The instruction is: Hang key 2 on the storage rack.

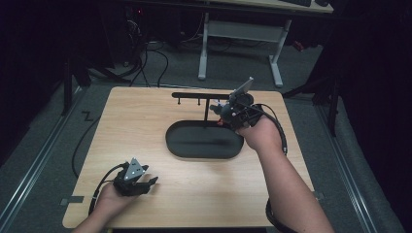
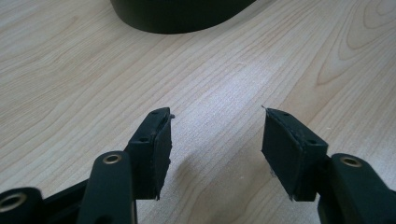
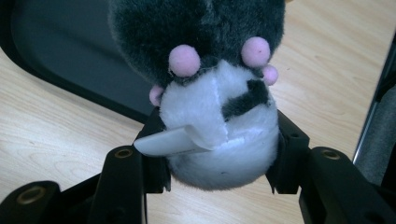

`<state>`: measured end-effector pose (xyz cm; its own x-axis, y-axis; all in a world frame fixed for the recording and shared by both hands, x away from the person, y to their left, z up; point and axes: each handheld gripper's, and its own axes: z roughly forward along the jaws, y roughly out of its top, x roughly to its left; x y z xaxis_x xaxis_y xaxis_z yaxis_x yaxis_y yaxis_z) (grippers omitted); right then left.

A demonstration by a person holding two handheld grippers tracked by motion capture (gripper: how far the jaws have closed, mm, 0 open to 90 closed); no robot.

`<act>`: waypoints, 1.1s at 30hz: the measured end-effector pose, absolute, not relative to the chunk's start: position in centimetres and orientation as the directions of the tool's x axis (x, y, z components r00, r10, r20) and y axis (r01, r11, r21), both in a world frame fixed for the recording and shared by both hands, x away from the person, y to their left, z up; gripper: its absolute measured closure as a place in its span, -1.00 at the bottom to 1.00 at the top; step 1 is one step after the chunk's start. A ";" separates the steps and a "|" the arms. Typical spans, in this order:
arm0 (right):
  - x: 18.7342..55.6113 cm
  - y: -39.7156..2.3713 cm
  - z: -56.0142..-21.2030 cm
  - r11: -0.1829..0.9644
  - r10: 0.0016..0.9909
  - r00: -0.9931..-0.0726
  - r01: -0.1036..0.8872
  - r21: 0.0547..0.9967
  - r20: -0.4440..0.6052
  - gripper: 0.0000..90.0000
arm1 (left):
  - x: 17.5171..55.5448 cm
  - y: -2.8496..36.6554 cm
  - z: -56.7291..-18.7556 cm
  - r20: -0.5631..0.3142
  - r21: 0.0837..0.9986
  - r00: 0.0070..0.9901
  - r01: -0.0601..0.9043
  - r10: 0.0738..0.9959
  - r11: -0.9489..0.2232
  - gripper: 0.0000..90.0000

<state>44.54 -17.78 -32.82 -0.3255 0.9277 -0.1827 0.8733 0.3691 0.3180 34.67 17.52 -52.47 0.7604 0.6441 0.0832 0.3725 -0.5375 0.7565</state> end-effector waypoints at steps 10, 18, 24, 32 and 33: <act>45.1 -16.8 -36.2 0.397 0.916 -0.363 0.879 0.263 -0.168 0.13 | 34.7 17.4 -52.5 0.083 0.754 0.765 0.371 0.639 -0.542 -0.05; 45.8 -16.4 -38.0 0.382 0.924 -0.357 0.885 0.266 -0.136 0.11 | 34.7 17.4 -52.5 0.081 0.748 0.768 0.374 0.635 -0.548 -0.05; 46.2 -16.2 -38.5 0.373 0.928 -0.354 0.884 0.282 -0.117 0.02 | 34.7 17.4 -52.6 0.079 0.747 0.770 0.375 0.634 -0.549 -0.05; 46.0 -16.2 -38.4 0.376 0.926 -0.363 0.874 0.308 -0.101 -0.26 | 34.6 17.3 -52.6 0.080 0.744 0.775 0.373 0.627 -0.555 -0.05; 45.9 -16.2 -38.3 0.362 0.932 -0.351 0.879 0.309 -0.092 -0.27 | 34.6 17.3 -52.6 0.080 0.743 0.775 0.373 0.626 -0.556 -0.05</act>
<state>45.91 -16.16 -38.31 -0.3515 0.9316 -0.0923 0.8792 0.3623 0.3093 34.64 17.27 -52.63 0.7754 0.6264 0.0798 0.3728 -0.5562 0.7427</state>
